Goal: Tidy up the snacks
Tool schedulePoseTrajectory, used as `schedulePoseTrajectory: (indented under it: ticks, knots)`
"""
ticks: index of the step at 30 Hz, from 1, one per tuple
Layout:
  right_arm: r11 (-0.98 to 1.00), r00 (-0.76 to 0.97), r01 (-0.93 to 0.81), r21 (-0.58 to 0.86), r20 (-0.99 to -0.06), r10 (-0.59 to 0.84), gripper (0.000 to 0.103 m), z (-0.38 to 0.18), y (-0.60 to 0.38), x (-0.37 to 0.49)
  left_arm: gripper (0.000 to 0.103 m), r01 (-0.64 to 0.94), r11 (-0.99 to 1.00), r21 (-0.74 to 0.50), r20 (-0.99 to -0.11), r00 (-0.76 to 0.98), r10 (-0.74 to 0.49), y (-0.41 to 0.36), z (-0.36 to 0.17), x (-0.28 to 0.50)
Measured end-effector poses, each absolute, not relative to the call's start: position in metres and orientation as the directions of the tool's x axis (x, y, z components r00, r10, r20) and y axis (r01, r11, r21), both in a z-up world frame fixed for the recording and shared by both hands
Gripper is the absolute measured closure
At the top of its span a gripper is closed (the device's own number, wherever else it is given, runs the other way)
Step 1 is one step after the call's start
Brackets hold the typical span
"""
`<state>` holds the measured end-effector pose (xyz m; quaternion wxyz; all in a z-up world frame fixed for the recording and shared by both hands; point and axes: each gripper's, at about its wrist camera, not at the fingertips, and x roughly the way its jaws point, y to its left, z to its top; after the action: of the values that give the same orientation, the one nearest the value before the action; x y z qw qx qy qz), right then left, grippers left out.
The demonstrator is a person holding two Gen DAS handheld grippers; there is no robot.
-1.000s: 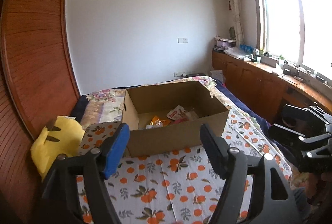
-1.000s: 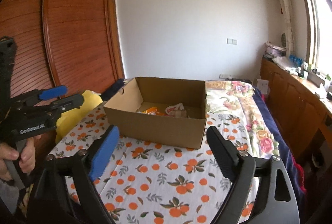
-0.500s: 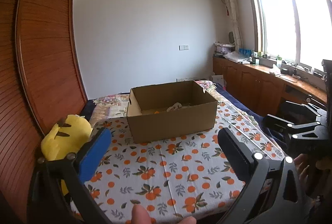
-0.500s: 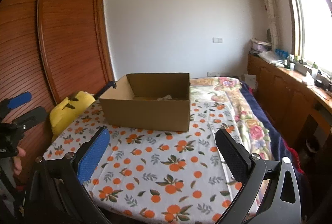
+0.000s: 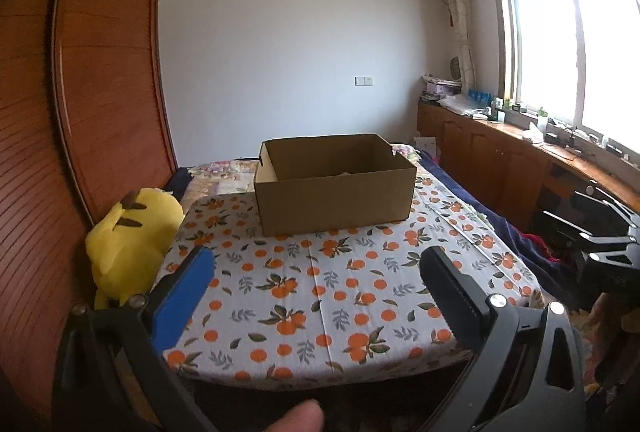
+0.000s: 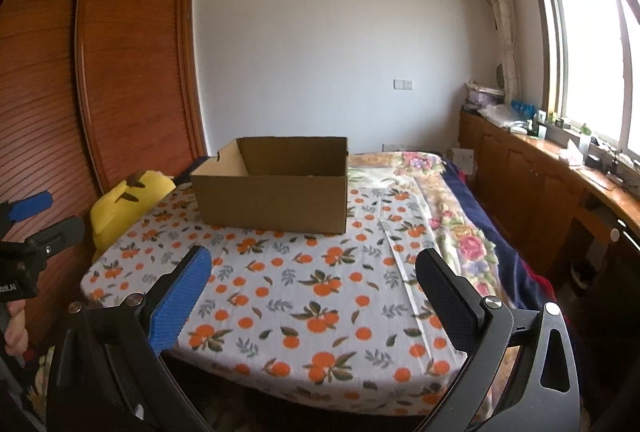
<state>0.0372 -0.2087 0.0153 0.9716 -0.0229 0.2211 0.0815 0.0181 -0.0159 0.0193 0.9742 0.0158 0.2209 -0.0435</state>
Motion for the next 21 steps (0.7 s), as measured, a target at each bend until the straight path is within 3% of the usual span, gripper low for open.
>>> schedulePoseTrajectory:
  ticks: [21]
  knots:
    - [0.992,0.901,-0.129,-0.012,-0.419,0.112,0.000,0.001,-0.208,0.014,0.000,0.059,0.998,0.032,-0.466,0.884,-0.038,-0.009,-0.005,0.004]
